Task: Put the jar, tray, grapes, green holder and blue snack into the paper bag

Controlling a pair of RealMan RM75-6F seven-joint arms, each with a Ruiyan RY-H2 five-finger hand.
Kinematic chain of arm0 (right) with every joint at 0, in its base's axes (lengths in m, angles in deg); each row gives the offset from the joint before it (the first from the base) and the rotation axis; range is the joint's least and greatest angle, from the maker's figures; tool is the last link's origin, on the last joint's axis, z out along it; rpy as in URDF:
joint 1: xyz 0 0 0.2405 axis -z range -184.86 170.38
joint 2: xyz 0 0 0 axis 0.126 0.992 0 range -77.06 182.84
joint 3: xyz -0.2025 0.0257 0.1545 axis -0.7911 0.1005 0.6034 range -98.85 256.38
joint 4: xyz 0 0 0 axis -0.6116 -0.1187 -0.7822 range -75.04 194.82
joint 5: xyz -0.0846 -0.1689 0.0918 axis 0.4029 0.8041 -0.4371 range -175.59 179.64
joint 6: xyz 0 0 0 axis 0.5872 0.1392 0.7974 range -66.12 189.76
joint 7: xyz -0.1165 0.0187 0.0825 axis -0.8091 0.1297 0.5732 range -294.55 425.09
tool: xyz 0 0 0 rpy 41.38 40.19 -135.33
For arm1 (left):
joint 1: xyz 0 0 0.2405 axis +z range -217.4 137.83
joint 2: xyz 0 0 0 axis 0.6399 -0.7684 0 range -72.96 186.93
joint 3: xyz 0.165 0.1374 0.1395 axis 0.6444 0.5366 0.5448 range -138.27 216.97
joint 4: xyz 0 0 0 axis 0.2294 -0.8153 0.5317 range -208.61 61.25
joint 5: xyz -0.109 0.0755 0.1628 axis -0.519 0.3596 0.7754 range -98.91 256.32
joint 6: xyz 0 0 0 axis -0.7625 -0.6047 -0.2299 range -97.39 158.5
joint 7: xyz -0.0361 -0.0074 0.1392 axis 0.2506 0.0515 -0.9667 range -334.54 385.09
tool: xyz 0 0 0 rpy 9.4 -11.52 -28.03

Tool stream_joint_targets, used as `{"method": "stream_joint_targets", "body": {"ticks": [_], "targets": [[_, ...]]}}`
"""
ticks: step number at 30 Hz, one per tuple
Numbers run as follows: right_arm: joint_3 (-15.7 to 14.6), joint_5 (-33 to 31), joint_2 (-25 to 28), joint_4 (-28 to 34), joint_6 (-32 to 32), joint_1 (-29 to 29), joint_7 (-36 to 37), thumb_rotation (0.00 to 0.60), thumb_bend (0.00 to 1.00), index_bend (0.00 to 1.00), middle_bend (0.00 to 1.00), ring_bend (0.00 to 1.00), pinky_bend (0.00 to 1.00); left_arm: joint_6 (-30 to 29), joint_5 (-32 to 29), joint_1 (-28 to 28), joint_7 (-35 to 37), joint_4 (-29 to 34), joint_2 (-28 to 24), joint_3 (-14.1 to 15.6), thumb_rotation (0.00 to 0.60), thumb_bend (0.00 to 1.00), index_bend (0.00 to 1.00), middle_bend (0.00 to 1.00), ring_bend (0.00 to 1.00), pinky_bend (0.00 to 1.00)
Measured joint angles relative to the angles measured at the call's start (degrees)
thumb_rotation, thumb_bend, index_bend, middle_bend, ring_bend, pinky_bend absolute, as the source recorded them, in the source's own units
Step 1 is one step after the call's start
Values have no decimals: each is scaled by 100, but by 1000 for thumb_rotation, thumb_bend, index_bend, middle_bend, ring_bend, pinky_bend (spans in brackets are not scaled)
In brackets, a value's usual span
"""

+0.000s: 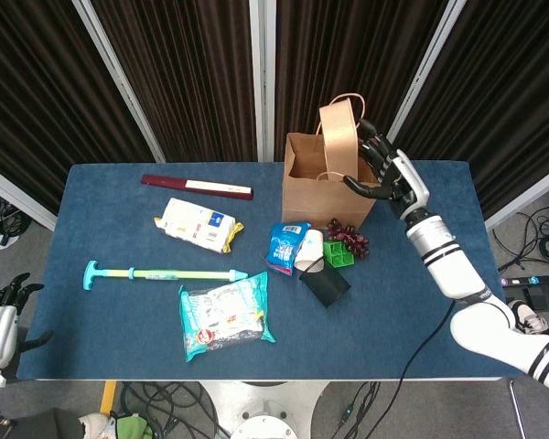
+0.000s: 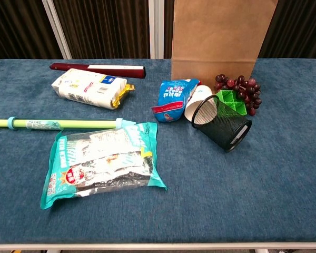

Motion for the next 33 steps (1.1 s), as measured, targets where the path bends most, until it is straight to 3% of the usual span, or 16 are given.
{"method": "stream_joint_targets", "body": {"ticks": [6, 13, 18, 21, 26, 33], "targets": [[-311, 897, 309, 164, 320, 144, -345, 600, 75, 0, 3, 0, 0, 19, 17, -19, -5, -1, 6, -3, 600, 96, 321, 236, 235, 225], [-585, 850, 426, -16, -95, -130, -184, 600, 47, 0, 0, 0, 0, -23, 30, 6, 14, -2, 4, 6, 600, 96, 321, 236, 235, 225], [-653, 1060, 414, -2, 300, -95, -215, 600, 21, 0, 2, 0, 0, -12, -3, 37, 42, -19, 13, 25, 600, 95, 321, 236, 235, 225], [-752, 1426, 464, 105, 814, 23, -316, 600, 25, 0, 67, 0, 18, -15, 2, 38, 48, -28, 24, 24, 600, 95, 321, 236, 235, 225], [-1111, 2283, 648, 354, 1885, 402, -705, 600, 69, 13, 242, 87, 218, -24, 32, 31, 51, -40, 29, 22, 600, 96, 321, 236, 235, 225], [-2054, 3529, 1079, 381, 3207, 1085, -1123, 600, 160, 284, 399, 259, 375, -35, 45, 30, 30, -19, 2, 18, 600, 96, 321, 236, 235, 225]]}}
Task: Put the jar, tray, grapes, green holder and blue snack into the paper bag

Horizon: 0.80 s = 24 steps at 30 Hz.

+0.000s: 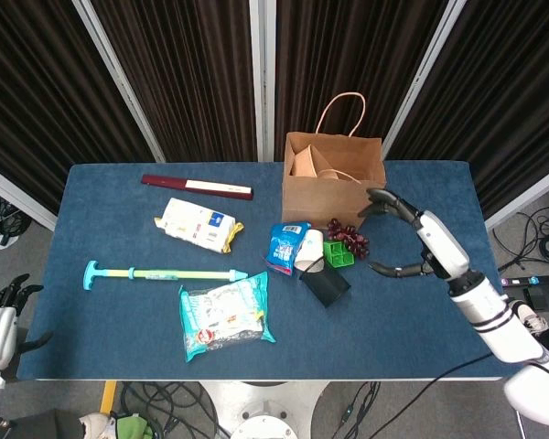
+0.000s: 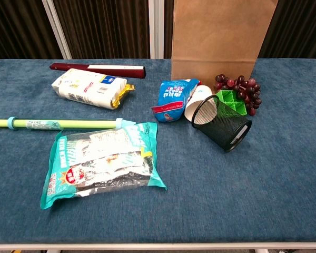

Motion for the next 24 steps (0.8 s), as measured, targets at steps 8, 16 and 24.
{"method": "stream_joint_targets", "body": {"ticks": [8, 16, 24], "targets": [[-849, 387, 386, -330, -96, 202, -379, 600, 168, 337, 399, 265, 396, -34, 63, -26, -91, 59, -18, -10, 600, 95, 321, 236, 235, 225], [-935, -941, -69, -663, -1750, -261, -1476, 600, 1, 90, 151, 64, 241, -35, 53, -31, -128, 102, -37, -16, 600, 95, 321, 236, 235, 225], [-785, -2337, -1447, -1546, -2262, -773, -3242, 600, 20, 81, 139, 59, 235, 1, 15, -30, -96, 61, -14, -16, 600, 95, 322, 236, 235, 225]]}}
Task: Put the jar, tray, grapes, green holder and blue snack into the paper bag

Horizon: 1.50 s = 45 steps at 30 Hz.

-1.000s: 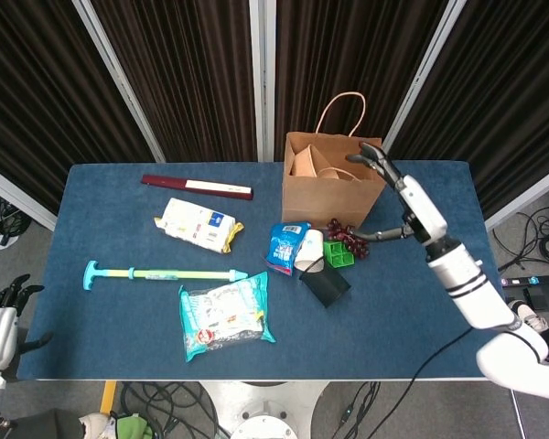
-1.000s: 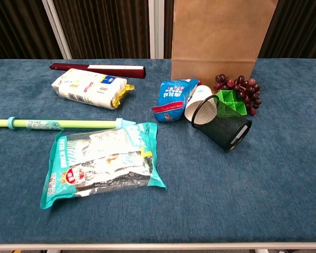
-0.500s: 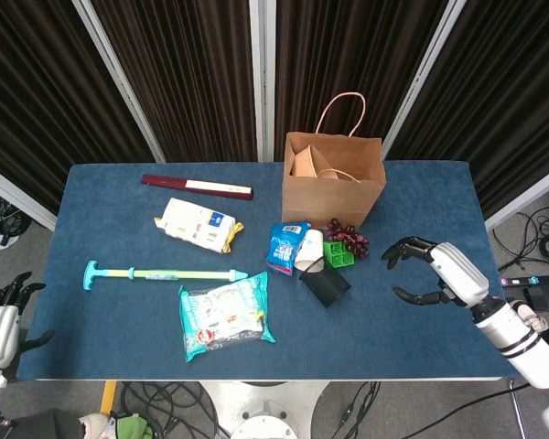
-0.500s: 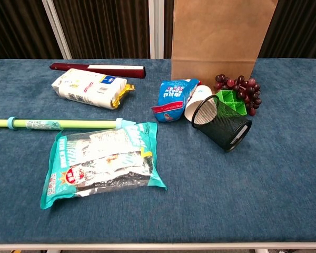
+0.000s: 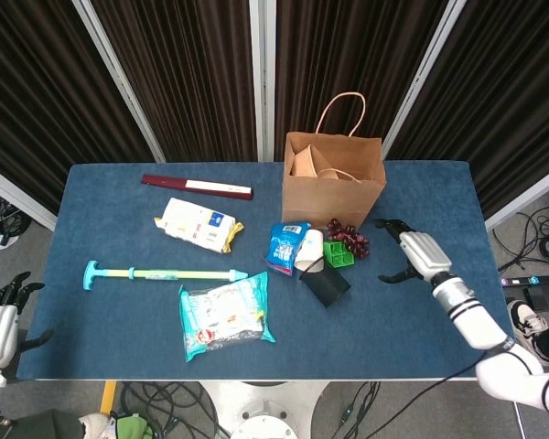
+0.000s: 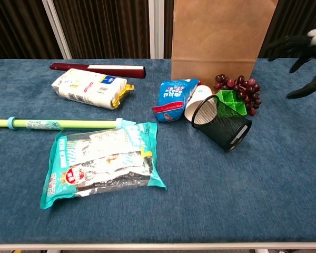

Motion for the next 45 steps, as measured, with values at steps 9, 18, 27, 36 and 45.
{"method": "stream_joint_targets", "body": {"ticks": [9, 18, 27, 36, 45], "targets": [[129, -719, -1394, -1287, -270, -420, -565, 600, 105, 78, 150, 60, 246, 39, -22, 1, 93, -76, 18, 8, 600, 95, 322, 236, 235, 225], [213, -820, -2099, -2046, -127, -514, -388, 600, 181, 287, 305, 172, 421, 59, -55, 19, 169, -146, 33, 13, 600, 94, 321, 236, 235, 225], [256, -812, -2365, -2284, 39, -505, -360, 600, 224, 446, 401, 258, 527, 86, -59, 8, 212, -198, 55, 8, 600, 96, 321, 236, 235, 225], [269, -670, -2339, -2197, 423, -395, -349, 600, 540, 633, 507, 369, 690, 89, -68, 15, 222, -199, 53, 8, 600, 95, 322, 236, 235, 225], [300, -571, -1843, -1540, 649, -233, -322, 600, 618, 667, 530, 408, 753, 95, -51, -13, 175, -170, 49, -6, 600, 95, 321, 236, 235, 225]]}}
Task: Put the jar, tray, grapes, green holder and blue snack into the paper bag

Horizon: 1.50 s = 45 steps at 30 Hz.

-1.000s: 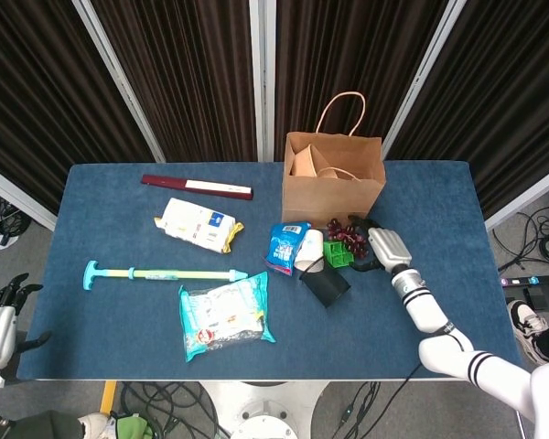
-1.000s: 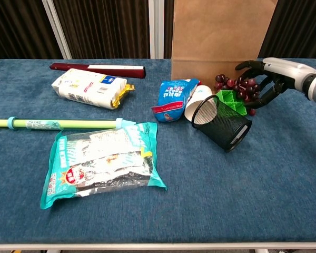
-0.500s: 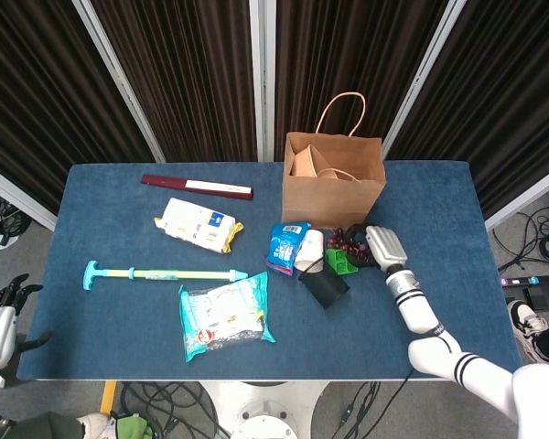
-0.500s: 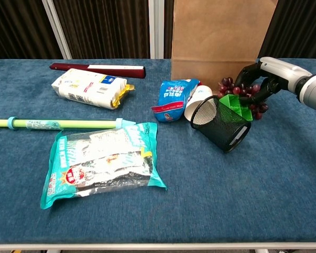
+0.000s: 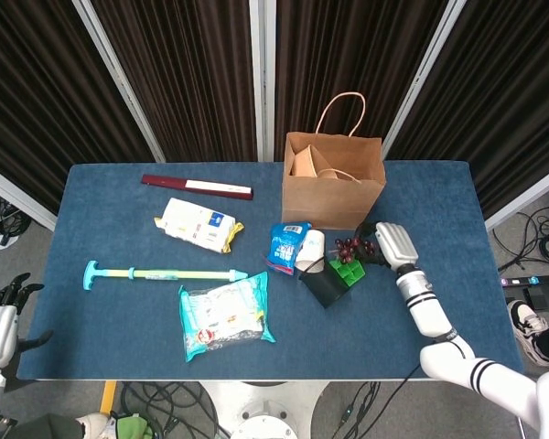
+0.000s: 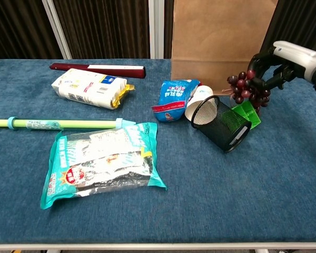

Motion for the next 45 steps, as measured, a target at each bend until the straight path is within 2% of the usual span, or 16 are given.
{"method": "stream_joint_targets", "body": {"ticks": [9, 17, 21, 26, 32, 37, 45], "targets": [[18, 328, 439, 696, 475, 212, 400, 600, 679, 690, 546, 436, 775, -27, 0, 19, -34, 41, -22, 8, 600, 95, 321, 236, 235, 225], [113, 867, 1252, 1870, 1195, 443, 835, 600, 684, 693, 546, 436, 775, -81, 44, 15, -80, 100, -71, -4, 600, 96, 321, 236, 235, 225], [419, 968, 1847, 2543, 1465, 474, 1000, 600, 683, 693, 544, 437, 775, -88, 54, 10, -87, 121, -88, -8, 600, 95, 321, 236, 235, 225], [1077, 613, 2388, 2953, 1495, 340, 995, 600, 681, 693, 542, 437, 772, -73, 38, 16, -94, 130, -89, 2, 600, 95, 322, 236, 235, 225], [1644, -393, 2621, 2875, 1100, -69, 832, 600, 677, 693, 539, 436, 770, -80, 10, 30, -95, 151, -107, -2, 600, 95, 321, 236, 235, 225], [1958, -1224, 2601, 2361, 666, -557, 575, 600, 672, 693, 537, 436, 764, -76, -11, 43, -100, 153, -106, 4, 600, 95, 321, 236, 235, 225], [2037, -2017, 2068, 1207, 68, -1368, -2, 600, 669, 690, 530, 436, 743, -63, -45, 54, -114, 170, -120, 4, 600, 95, 321, 236, 235, 225]]}}
